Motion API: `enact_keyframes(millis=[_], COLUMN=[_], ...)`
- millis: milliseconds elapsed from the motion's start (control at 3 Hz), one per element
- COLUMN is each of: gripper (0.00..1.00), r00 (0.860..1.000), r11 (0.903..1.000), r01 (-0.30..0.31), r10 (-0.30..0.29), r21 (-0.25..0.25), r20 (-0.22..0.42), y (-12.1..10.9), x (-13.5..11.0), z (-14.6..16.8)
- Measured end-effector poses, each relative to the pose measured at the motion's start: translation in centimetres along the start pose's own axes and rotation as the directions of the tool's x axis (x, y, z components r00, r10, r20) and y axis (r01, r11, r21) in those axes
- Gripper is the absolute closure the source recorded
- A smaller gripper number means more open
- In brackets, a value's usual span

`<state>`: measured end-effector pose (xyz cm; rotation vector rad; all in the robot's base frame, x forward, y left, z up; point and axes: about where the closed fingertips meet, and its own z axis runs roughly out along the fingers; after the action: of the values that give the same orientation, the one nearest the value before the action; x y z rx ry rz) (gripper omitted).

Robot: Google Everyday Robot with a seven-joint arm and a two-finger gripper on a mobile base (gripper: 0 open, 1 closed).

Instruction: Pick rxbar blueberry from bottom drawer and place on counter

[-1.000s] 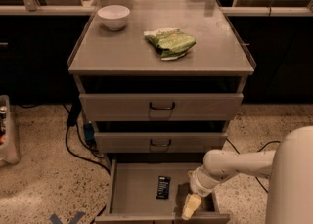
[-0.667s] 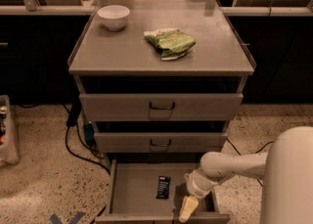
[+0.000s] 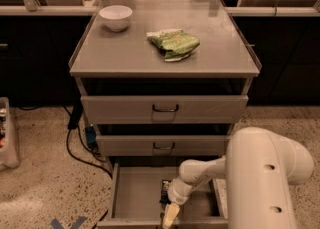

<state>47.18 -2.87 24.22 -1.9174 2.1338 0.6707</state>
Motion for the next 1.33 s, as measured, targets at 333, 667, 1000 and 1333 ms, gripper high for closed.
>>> enact_keyframes(millis=[333,667,1000,1333], gripper=[0.0,0.0,0.0,0.0], r00=[0.998,0.998,0.997,0.993], r11=[0.9985,0.9985,0.9976,0.9948], r01=[0.053,0.053,0.068,0.1], r10=[-0.053,-0.053,-0.068,-0.099], r21=[-0.018,-0.018,-0.011,0.016], r20=[-0.025,-0.025,-0.028,-0.059], y=[-1.7,-1.7,-2.2,-3.8], x=[-1.4,-1.4,-1.3,-0.9], z=[3.5,3.5,3.7,3.6])
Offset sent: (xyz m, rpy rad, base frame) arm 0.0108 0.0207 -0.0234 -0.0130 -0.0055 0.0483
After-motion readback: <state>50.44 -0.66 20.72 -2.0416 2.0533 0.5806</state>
